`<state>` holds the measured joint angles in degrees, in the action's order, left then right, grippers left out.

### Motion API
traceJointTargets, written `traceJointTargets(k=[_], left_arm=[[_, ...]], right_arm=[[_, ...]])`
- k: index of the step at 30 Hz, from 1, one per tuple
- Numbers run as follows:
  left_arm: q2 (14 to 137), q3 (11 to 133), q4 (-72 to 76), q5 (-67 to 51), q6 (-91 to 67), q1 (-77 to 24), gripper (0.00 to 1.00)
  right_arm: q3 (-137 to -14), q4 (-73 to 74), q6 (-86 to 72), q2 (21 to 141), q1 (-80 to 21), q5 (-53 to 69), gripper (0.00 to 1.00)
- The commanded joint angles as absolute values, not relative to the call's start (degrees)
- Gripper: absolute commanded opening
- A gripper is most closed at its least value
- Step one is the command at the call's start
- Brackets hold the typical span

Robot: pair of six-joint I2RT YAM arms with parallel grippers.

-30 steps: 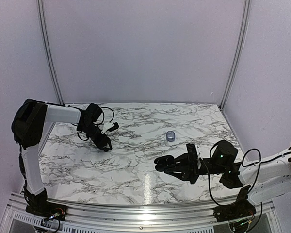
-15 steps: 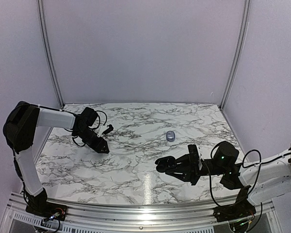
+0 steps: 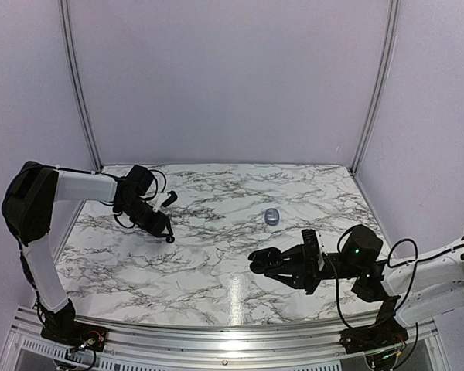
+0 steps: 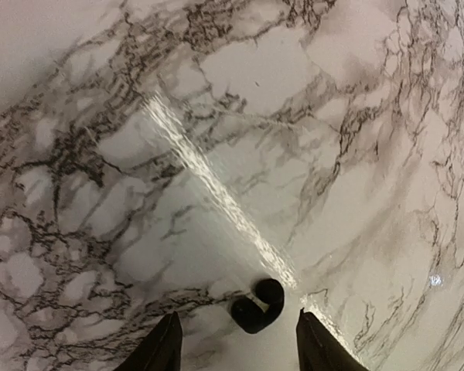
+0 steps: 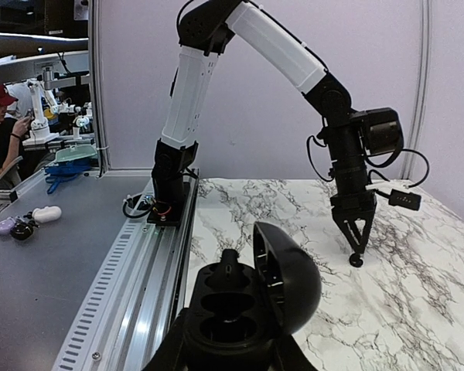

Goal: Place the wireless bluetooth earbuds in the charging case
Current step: Adjust the right earbud at the center of the board.

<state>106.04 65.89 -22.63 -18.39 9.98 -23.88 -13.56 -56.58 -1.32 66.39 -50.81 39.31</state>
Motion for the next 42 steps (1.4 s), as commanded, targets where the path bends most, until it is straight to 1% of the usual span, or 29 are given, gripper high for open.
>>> traceJointTargets(k=[1,4,9,19,25,33,39,42], left_arm=[[108.7,71.8,-23.2,-18.4,9.6,-23.1,0.54],[109.7,73.2,-23.2,-20.6,9.1,-23.2,0.54],[110.1,72.1,-23.2,-22.9,8.8,-24.0,0.52],[110.9,68.9,-22.5,-22.1,6.4,-26.5,0.52],[110.2,66.3,-21.6,-20.5,3.7,-27.6,0.5],[106.5,62.4,-21.3,-21.5,0.5,-28.4,0.49],[105.1,62.7,-21.3,-21.9,-2.2,-28.4,0.5],[104.3,64.1,-21.3,-20.2,-2.6,-28.3,0.5]], right_arm=[[-13.2,-58.0,-1.7,64.8,-50.4,39.0,0.0],[-13.1,-57.2,-1.4,64.1,-50.4,38.6,0.0],[-12.7,-57.2,-1.4,63.5,-50.4,38.3,0.0],[-12.2,-57.2,-1.5,63.0,-50.4,38.2,0.0],[-12.0,-57.1,-1.6,62.8,-50.4,38.2,0.0],[-11.5,-57.4,-1.6,62.5,-50.4,37.8,0.0],[-11.5,-57.6,-1.7,62.8,-50.4,38.0,0.0],[-11.5,-57.5,-1.7,62.6,-50.4,37.9,0.0]])
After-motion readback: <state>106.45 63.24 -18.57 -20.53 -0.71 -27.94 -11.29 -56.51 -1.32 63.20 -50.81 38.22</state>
